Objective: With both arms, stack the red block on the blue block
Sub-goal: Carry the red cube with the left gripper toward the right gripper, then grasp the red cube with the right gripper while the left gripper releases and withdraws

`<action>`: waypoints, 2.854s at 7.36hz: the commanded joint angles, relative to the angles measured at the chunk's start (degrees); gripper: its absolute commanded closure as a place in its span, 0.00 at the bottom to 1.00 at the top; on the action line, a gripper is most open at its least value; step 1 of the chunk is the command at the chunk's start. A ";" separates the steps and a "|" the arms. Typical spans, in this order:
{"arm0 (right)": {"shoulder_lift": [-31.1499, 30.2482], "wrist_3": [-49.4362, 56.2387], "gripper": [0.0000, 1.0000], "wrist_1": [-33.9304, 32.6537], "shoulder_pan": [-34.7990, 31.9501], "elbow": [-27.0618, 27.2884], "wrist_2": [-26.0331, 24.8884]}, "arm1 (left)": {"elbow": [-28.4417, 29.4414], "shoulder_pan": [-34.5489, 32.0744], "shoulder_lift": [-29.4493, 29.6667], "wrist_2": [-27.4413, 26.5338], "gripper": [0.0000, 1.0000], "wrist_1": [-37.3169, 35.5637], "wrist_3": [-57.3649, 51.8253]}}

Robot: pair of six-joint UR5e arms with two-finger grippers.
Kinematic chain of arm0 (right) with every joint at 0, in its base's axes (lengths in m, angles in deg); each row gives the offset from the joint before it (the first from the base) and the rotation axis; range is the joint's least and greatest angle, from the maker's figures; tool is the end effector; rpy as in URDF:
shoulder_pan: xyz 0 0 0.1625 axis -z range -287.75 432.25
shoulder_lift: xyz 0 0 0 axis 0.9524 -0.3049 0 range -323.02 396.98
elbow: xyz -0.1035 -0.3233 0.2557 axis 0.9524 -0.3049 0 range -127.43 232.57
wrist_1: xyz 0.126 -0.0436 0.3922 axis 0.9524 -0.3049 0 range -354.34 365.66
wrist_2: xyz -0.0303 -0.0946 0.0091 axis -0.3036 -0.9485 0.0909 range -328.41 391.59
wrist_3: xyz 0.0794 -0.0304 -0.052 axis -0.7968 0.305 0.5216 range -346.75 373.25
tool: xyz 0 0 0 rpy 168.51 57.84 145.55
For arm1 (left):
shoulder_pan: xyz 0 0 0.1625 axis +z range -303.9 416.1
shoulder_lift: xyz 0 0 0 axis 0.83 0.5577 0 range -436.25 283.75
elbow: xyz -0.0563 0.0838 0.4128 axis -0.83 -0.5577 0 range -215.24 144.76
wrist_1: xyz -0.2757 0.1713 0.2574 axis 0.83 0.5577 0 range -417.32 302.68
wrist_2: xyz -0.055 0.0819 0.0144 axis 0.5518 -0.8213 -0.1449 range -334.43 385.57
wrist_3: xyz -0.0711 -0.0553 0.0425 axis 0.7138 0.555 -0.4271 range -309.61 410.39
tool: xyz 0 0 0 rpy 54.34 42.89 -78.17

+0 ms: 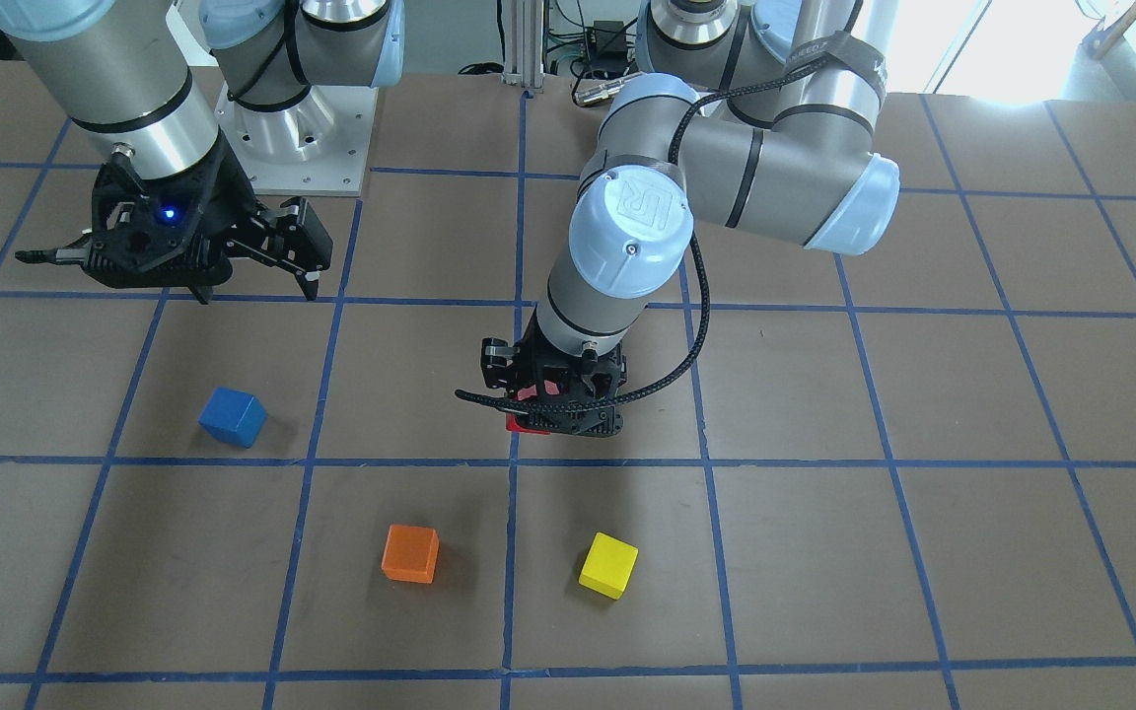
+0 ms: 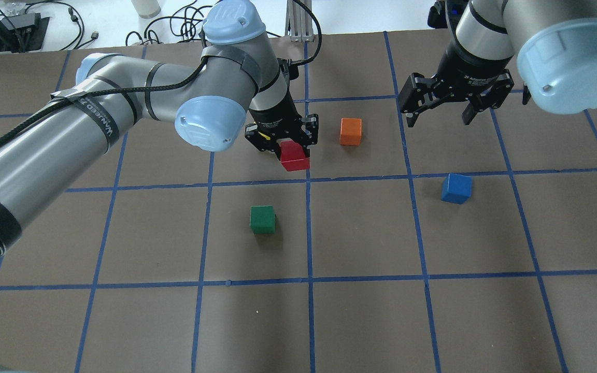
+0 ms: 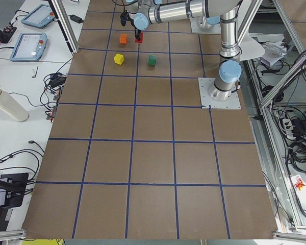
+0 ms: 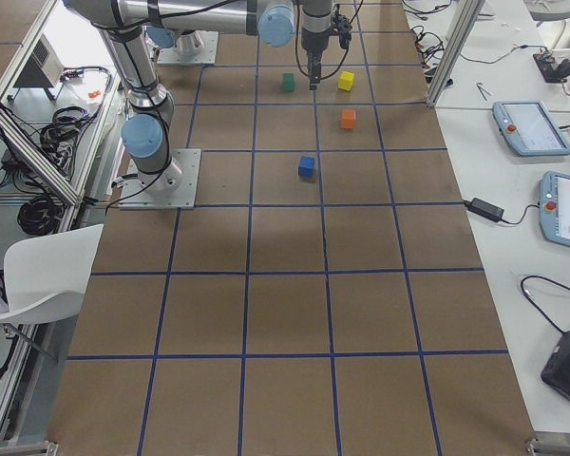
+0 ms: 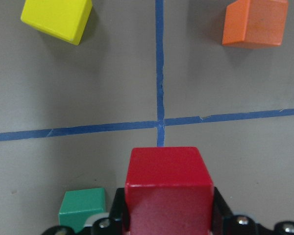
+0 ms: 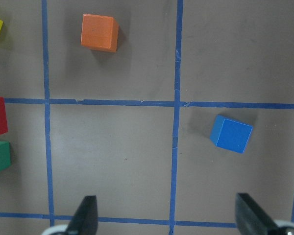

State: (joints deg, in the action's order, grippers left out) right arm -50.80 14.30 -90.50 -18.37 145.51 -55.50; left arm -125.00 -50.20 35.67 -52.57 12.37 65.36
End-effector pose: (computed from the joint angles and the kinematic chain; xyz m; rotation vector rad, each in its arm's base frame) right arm 0.1438 -0.5070 0.4541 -0.0456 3.0903 -0.0274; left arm -0.3218 -0.5524 0.3120 -0.0306 -2.9465 -0.1164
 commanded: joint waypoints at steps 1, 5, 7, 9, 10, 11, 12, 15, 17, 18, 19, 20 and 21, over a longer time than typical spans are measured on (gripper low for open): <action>-0.02 0.01 0.00 -0.08 0.00 0.05 -0.01 | 0.02 -0.57 1.28 2.27 1.00 -0.08 0.84; -0.02 0.45 0.00 -0.08 0.18 -0.13 -0.01 | 0.02 -5.57 7.33 1.25 1.00 -8.05 5.50; -0.02 0.10 0.00 -0.08 0.09 -0.12 -0.01 | 0.02 -7.85 9.80 -0.94 1.00 -8.43 6.65; -0.02 0.19 0.00 -0.08 0.18 -0.13 -0.01 | 0.11 -9.45 11.47 -4.37 0.85 -8.52 6.65; -0.02 0.01 0.00 -0.08 0.09 -0.13 0.07 | 0.11 -9.54 11.57 -5.08 0.19 -8.95 6.21; -0.02 -0.08 0.00 -0.16 0.09 -0.04 0.16 | 0.20 -9.62 9.65 -7.18 0.00 -8.70 5.86; -0.11 -0.08 0.00 -0.08 0.00 0.22 0.16 | 0.28 -9.19 8.68 -7.11 0.00 -8.35 6.03; 0.94 -4.96 0.00 -0.86 -0.87 3.11 1.13 | 0.11 0.09 2.37 -7.28 0.00 -3.80 2.19; 3.65 -8.23 0.00 -9.70 -6.99 7.33 0.87 | -0.33 5.38 -2.29 -7.81 0.00 -0.38 -2.89; 5.32 -9.12 0.00 -12.01 -9.55 7.95 0.34 | -0.77 7.49 -5.02 -7.90 0.00 2.61 -7.63; 7.77 -9.30 0.00 -13.42 -10.36 7.96 0.60 | -0.77 9.43 -7.74 -8.07 0.00 5.95 -10.55; 10.76 -10.96 0.00 -16.83 -12.28 8.05 0.86 | -1.12 11.01 -10.64 -8.60 0.00 8.33 -11.97; 12.53 -11.93 0.00 -18.60 -14.04 8.05 0.17 | -1.38 12.34 -12.84 -8.86 0.00 10.44 -15.72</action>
State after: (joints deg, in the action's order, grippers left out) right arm -41.17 3.84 -106.11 -30.04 153.45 -54.89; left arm -126.03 -39.87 26.10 -61.01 19.71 53.75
